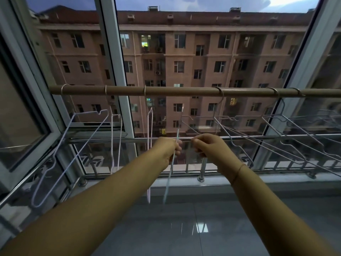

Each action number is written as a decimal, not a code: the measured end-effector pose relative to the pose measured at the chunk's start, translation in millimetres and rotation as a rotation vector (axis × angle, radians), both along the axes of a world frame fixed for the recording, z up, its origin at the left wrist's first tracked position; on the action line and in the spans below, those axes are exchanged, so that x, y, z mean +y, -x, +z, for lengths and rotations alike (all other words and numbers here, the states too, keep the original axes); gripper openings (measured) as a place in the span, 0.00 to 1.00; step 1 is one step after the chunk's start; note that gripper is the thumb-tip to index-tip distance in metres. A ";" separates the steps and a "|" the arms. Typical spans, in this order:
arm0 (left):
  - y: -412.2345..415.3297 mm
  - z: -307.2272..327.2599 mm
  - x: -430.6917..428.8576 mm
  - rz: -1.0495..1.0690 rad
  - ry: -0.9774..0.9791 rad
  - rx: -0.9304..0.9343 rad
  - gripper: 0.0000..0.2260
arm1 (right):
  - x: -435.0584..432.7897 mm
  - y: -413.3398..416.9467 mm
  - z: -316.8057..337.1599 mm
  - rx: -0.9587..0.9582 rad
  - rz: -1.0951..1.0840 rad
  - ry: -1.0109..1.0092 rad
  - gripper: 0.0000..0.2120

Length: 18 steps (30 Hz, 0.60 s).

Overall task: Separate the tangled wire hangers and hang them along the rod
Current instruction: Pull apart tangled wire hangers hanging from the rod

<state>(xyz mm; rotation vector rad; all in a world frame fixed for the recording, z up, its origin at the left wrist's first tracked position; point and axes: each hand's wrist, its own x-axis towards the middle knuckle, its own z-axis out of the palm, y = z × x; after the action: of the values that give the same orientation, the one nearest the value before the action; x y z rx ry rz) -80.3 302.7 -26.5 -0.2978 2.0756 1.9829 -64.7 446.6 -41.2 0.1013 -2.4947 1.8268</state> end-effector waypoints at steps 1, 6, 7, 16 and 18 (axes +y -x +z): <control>-4.5 -3.4 -4.4 -0.047 0.037 -0.001 0.12 | 0.5 0.3 -3.3 0.042 0.002 -0.063 0.08; -16.4 -18.3 -23.1 -0.185 0.232 -0.017 0.15 | 0.2 -3.5 -18.5 0.217 0.069 -0.368 0.22; -18.0 -20.7 -25.2 -0.216 0.261 -0.019 0.15 | 0.4 -4.7 -21.2 0.228 0.085 -0.410 0.23; -29.9 -34.1 -30.1 -0.323 0.341 0.076 0.12 | 22.0 -30.8 -29.0 0.069 0.126 -0.678 0.07; -31.3 -39.4 -25.8 -0.221 0.312 0.158 0.09 | 24.3 -40.6 -29.2 0.004 0.083 -0.543 0.10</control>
<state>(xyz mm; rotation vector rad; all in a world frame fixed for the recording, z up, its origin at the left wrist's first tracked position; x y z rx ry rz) -48.9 276.9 -65.9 0.0341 2.4006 1.6014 -24.2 470.9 -70.4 0.2283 -2.9463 1.1155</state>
